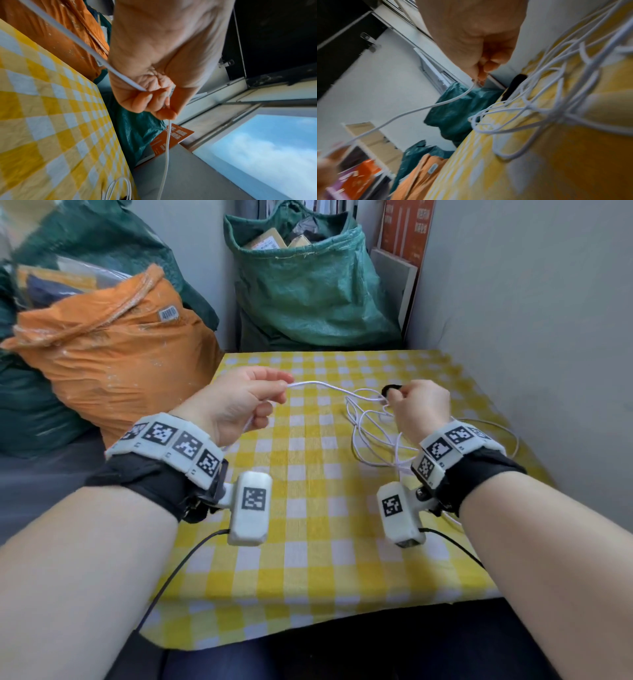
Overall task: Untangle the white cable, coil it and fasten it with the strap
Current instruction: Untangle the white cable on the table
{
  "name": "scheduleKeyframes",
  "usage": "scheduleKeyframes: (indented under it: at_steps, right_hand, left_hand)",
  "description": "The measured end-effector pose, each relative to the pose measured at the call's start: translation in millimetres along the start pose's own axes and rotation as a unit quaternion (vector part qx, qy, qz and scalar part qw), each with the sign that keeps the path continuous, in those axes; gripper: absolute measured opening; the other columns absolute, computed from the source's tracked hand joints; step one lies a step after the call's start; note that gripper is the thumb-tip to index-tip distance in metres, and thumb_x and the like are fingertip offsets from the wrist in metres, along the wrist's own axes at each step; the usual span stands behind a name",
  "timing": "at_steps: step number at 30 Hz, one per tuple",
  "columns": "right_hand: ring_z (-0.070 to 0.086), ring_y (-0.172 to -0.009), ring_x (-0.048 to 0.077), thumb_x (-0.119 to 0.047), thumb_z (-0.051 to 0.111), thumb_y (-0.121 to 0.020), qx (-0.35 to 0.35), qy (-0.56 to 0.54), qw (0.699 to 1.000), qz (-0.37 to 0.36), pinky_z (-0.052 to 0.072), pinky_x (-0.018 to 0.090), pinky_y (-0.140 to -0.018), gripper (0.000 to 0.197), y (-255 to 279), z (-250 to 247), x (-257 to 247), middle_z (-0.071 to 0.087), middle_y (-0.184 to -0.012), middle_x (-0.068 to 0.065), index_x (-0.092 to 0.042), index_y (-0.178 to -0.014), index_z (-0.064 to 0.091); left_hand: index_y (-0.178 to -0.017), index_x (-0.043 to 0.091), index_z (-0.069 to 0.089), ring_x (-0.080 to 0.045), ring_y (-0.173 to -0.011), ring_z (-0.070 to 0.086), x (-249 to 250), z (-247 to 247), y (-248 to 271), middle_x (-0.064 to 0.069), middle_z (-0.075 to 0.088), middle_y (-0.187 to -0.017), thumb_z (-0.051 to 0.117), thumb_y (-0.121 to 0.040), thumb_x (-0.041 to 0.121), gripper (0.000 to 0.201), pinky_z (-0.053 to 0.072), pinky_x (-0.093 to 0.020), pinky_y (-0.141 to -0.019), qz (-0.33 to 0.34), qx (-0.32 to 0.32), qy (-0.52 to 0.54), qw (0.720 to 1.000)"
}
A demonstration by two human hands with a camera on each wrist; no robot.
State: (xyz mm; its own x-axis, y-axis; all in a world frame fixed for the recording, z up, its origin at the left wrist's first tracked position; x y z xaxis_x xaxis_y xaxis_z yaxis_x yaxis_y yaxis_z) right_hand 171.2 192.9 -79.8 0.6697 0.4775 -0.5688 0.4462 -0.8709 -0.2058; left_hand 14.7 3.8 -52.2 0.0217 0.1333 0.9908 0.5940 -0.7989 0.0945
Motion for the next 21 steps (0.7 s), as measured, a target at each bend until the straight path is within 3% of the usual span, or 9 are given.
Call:
scheduleKeyframes:
  at_steps: [3,6,9,11,13,15,16,18,21]
  right_hand:
    - [0.06,-0.101,0.035,-0.027,0.047,-0.095,0.007,0.049,0.995,0.086,0.039,0.029,-0.072,0.033,-5,-1,28,0.066,-0.108,0.02,-0.002,-0.104,0.068]
    - [0.059,-0.104,0.035,-0.018,0.047,-0.093,-0.001,0.057,0.994,0.098,0.039,0.029,-0.073,0.028,-2,0,25,0.064,-0.115,0.017,-0.01,-0.111,0.068]
    - [0.056,-0.107,0.032,-0.017,0.049,-0.09,0.013,0.024,1.0,-0.001,0.042,0.029,-0.084,0.029,5,1,0,0.059,-0.12,0.012,-0.017,-0.112,0.067]
    - [0.059,-0.096,0.021,-0.018,0.054,-0.088,0.054,-0.068,0.991,-0.099,0.041,0.022,-0.08,0.022,17,-3,-26,0.062,-0.109,0.005,-0.018,-0.102,0.071]
    - [0.06,-0.074,0.009,-0.015,0.06,-0.087,-0.068,-0.149,0.973,-0.161,0.042,0.011,-0.063,0.014,30,4,-50,0.067,-0.089,-0.003,-0.015,-0.094,0.072]
    - [0.059,-0.059,0.007,-0.011,0.064,-0.087,-0.297,-0.22,0.916,-0.158,0.043,0.013,-0.05,0.012,50,16,-67,0.064,-0.076,-0.006,-0.017,-0.096,0.069]
    - [0.06,-0.059,0.009,-0.009,0.065,-0.086,-0.37,-0.261,0.88,-0.146,0.044,0.016,-0.049,0.013,57,18,-71,0.062,-0.075,-0.005,-0.019,-0.094,0.067]
    - [0.061,-0.064,0.009,-0.009,0.063,-0.088,-0.437,-0.34,0.824,-0.124,0.047,0.017,-0.052,0.013,61,19,-73,0.062,-0.082,-0.004,-0.021,-0.092,0.064]
    - [0.063,-0.076,0.012,-0.011,0.057,-0.092,-0.485,-0.398,0.771,-0.109,0.054,0.019,-0.062,0.011,62,16,-73,0.068,-0.091,-0.005,-0.013,-0.099,0.065]
  left_hand:
    - [-0.092,0.015,0.057,-0.005,-0.044,0.039,4,-19,1,-0.001,0.064,-0.076,0.045,-0.094,0.002,0.018,0.03,-0.017,-0.043,0.043,0.063,0.103,0.992]
    - [-0.091,0.013,0.058,-0.005,-0.044,0.041,5,-23,-1,0.001,0.068,-0.077,0.04,-0.094,-0.004,0.025,0.029,-0.016,-0.041,0.068,0.075,0.156,0.983]
    - [-0.091,0.01,0.059,-0.006,-0.048,0.038,4,-6,-1,-0.002,0.063,-0.079,0.038,-0.093,-0.008,0.027,0.026,-0.016,-0.042,0.063,0.034,0.136,0.988]
    - [-0.093,0.009,0.058,-0.008,-0.053,0.039,7,9,1,-0.004,0.058,-0.084,0.036,-0.093,-0.01,0.029,0.027,-0.016,-0.045,0.062,-0.006,0.14,0.988]
    - [-0.095,0.008,0.057,-0.01,-0.057,0.04,13,22,0,-0.006,0.054,-0.086,0.032,-0.091,-0.014,0.034,0.03,-0.017,-0.048,0.066,-0.042,0.171,0.982]
    - [-0.094,0.009,0.056,-0.012,-0.059,0.044,21,32,0,-0.007,0.053,-0.088,0.029,-0.088,-0.018,0.039,0.037,-0.018,-0.054,0.071,-0.068,0.204,0.974]
    - [-0.093,0.01,0.056,-0.012,-0.061,0.047,25,36,0,-0.007,0.053,-0.089,0.027,-0.087,-0.019,0.042,0.041,-0.018,-0.059,0.073,-0.08,0.217,0.97]
    - [-0.093,0.009,0.054,-0.014,-0.068,0.053,29,43,1,-0.007,0.053,-0.09,0.024,-0.084,-0.023,0.045,0.049,-0.022,-0.07,0.078,-0.105,0.24,0.962]
    - [-0.093,0.007,0.052,-0.019,-0.082,0.063,29,47,4,-0.008,0.053,-0.089,0.025,-0.079,-0.029,0.047,0.051,-0.027,-0.088,0.095,-0.128,0.243,0.957]
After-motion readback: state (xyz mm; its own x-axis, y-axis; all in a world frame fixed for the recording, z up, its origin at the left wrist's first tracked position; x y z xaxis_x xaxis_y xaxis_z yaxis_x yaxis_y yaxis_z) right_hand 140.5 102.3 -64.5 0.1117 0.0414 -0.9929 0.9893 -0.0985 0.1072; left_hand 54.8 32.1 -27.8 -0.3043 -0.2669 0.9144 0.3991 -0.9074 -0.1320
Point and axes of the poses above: each hand's wrist, its own y-axis away from the middle knuckle, its own z-axis out of the palm, x = y × z, the point moved 3 cm from there along -y, towards the middle knuckle
